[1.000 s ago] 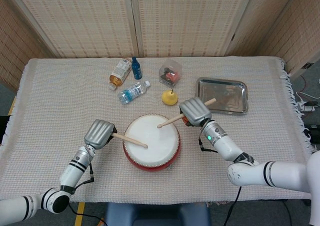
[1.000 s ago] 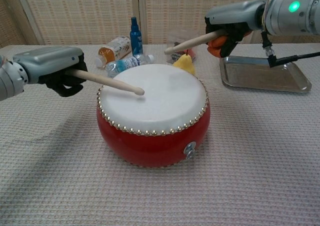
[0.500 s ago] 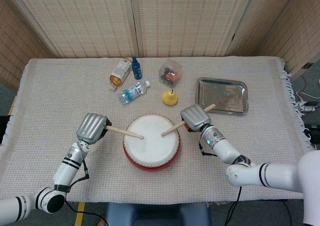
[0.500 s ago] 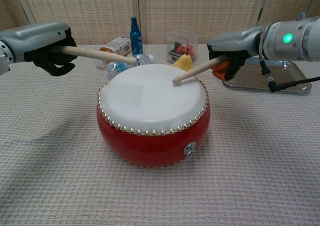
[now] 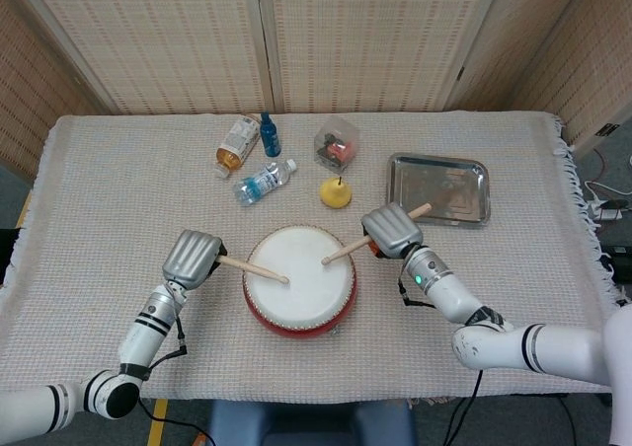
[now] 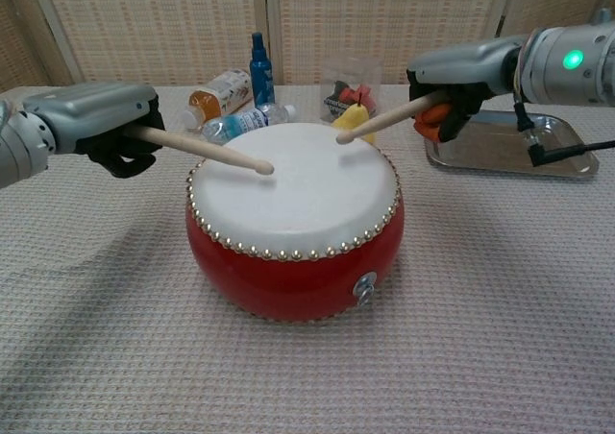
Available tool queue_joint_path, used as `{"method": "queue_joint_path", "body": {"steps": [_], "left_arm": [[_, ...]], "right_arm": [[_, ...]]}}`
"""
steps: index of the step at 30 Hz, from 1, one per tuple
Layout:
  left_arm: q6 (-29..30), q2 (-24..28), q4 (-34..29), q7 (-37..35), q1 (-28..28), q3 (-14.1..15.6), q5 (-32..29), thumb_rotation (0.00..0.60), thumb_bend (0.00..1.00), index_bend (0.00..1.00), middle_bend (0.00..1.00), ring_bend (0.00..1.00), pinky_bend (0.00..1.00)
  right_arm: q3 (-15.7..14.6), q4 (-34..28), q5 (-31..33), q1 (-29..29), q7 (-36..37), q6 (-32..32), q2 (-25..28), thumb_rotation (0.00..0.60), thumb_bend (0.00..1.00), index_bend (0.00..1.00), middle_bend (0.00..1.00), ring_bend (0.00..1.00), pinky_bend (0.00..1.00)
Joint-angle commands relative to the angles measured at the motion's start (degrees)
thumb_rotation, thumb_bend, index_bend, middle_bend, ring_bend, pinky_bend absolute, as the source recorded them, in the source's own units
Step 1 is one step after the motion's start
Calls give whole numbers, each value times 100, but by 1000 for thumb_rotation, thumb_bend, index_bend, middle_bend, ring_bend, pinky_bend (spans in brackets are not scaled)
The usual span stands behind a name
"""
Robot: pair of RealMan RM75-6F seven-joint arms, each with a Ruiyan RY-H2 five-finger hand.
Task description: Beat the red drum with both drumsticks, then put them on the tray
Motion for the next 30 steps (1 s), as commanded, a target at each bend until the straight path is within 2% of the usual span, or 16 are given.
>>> {"method": "queue_joint_path", "body": {"steps": [1,5,11,15,22,26,30], "left_arm": [[196,261,-264,-276,117,-126,116,600,833,1000,1000,1000,1000],[103,296,-265,-354,97,-106,115,600,833,1000,1000,1000,1000],[-225,-169,218,82,-96,127,-91,600,834,1000,1000,1000,1000],[-258,-315,390,417,-149,227,-219,600,834,1000,1000,1000,1000],[219,170,-167,-65,57,-68,-20,600,834,1000,1000,1000,1000],[274,376,-383,-356,106,-166,94,600,834,1000,1000,1000,1000],[83,243,-276,-253,23,-64,38,600,834,1000,1000,1000,1000]], "right_arm": [[-14,161,37,-34,-59,-46,-165,600,937,1000,1000,1000,1000],[230,-2,-157,-113,137,140,-30,600,936,1000,1000,1000,1000],[505,-421,-400,-231,331,333,335,600,937,1000,1000,1000,1000],[440,-411,-332,-241,218,196,350,600,937,1000,1000,1000,1000],[51,38,100,-122,-290,-224,-48,600,937,1000,1000,1000,1000],[164,-25,113,-142,-243,-100,-18,600,937,1000,1000,1000,1000],[438,-316,-130,-244,46,141,212,600,937,1000,1000,1000,1000]]}}
